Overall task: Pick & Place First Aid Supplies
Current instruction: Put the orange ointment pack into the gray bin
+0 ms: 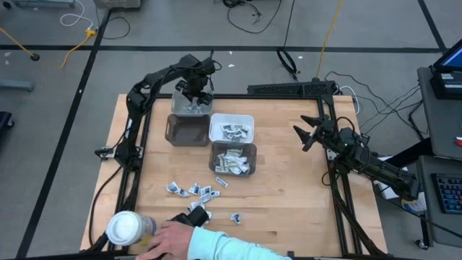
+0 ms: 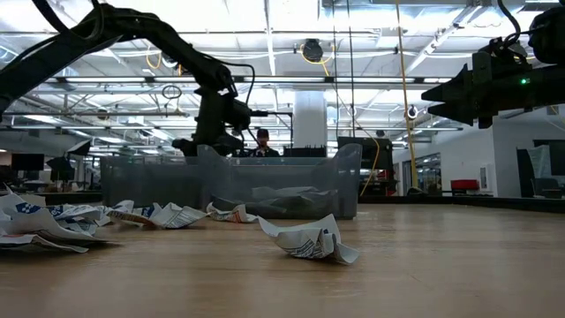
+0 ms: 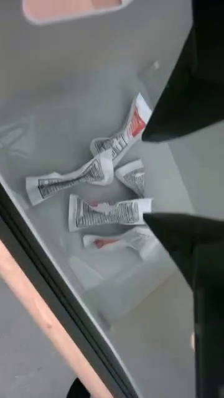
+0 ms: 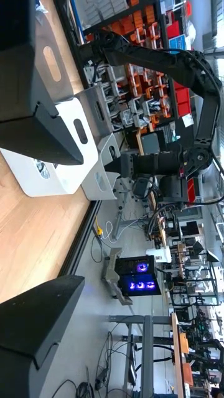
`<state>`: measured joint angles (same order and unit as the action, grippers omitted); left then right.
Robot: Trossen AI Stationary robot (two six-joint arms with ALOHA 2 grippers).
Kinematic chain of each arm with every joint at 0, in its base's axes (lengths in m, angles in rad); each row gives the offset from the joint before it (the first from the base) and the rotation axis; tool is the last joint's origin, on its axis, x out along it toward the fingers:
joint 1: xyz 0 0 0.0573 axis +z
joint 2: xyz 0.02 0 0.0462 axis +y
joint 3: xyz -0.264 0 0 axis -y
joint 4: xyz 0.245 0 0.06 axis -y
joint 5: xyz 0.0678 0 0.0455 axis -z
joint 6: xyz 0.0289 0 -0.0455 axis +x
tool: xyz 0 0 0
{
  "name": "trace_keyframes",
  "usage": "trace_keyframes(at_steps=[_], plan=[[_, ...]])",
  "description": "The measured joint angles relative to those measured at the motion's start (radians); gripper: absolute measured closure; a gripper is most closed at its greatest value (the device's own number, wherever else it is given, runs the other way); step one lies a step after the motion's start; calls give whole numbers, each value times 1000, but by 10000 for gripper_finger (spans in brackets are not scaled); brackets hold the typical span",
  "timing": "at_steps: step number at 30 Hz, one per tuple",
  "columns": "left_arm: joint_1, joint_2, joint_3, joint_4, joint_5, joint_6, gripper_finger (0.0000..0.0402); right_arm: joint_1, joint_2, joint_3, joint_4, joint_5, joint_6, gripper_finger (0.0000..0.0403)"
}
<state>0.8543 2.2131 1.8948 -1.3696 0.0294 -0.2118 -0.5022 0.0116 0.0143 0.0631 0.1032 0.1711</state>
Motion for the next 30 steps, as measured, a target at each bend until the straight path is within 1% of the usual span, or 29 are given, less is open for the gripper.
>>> trace_keyframes(at_steps=[4, 8, 13, 18, 20, 24, 30], plan=[[2, 0, 0, -10, 40, -4, 139, 0, 0, 0, 0, 0, 0, 105], [7, -20, -1, -22, 42, -26, 105, 0, 0, 0, 0, 0, 0, 105], [-3, -106, -1, -29, 38, -5, 88, 0, 0, 0, 0, 0, 0, 105], [-69, -201, -20, -75, 42, 74, 91, 0, 0, 0, 0, 0, 0, 105], [-112, -245, -61, -89, 42, 122, 95, 0, 0, 0, 0, 0, 0, 105], [-226, -362, -207, -76, 45, 193, 100, 0, 0, 0, 0, 0, 0, 105], [-470, -539, -449, -13, 47, 252, 88, 0, 0, 0, 0, 0, 0, 105]])
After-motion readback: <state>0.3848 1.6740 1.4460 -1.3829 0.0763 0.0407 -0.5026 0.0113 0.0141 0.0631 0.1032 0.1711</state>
